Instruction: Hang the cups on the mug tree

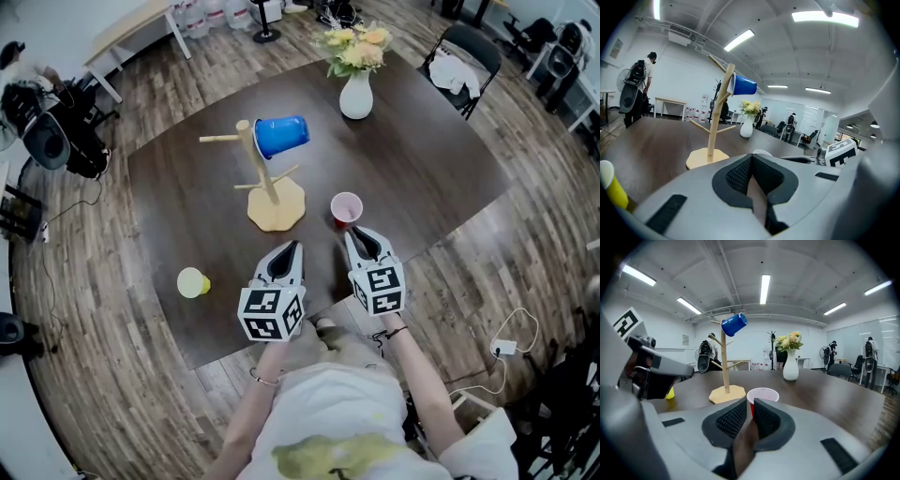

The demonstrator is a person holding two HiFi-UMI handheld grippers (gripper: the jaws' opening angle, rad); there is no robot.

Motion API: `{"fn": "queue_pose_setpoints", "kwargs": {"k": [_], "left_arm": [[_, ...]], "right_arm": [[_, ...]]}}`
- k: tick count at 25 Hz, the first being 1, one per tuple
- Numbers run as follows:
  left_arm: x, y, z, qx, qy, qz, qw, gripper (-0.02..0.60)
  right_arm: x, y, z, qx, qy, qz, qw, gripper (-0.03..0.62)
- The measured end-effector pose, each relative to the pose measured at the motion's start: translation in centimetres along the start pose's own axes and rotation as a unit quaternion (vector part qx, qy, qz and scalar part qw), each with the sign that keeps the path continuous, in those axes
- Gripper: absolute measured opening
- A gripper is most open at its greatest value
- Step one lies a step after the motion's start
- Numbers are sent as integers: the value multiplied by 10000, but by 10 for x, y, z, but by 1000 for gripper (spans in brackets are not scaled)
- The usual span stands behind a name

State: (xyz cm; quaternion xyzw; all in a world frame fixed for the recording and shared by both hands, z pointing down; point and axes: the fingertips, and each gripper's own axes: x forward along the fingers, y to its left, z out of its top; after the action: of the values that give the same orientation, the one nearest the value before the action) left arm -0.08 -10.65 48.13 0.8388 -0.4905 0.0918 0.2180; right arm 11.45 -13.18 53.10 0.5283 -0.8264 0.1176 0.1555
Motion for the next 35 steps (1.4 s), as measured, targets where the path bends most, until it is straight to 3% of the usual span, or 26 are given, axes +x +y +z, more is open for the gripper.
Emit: {"fn": "queue_pose_setpoints", "kwargs": {"k": [2,5,6,14,27,35], "left_arm": [[2,0,-3,-32,25,20,10000,23],[4,0,-5,-81,34,48,9999,23],[6,0,-6,-89,41,63,9999,23],[9,7,-2,-192,34,228,9996,23],[-3,16,-5,-310,56,472,9984,23],[-15,26,-1,-347,-31,605,9976,23]], "right_arm": [[6,-5,-8,79,64,-46,9999,34],[19,-10,-17,271,177,12,9995,217],[24,-10,-20,283,241,54,9993,251],[60,-24,-26,87,428,-147,9989,345],[94,-31,-24,128,668,-30,9977,353],[87,-8,-2,182,413,186,9988,327]]}}
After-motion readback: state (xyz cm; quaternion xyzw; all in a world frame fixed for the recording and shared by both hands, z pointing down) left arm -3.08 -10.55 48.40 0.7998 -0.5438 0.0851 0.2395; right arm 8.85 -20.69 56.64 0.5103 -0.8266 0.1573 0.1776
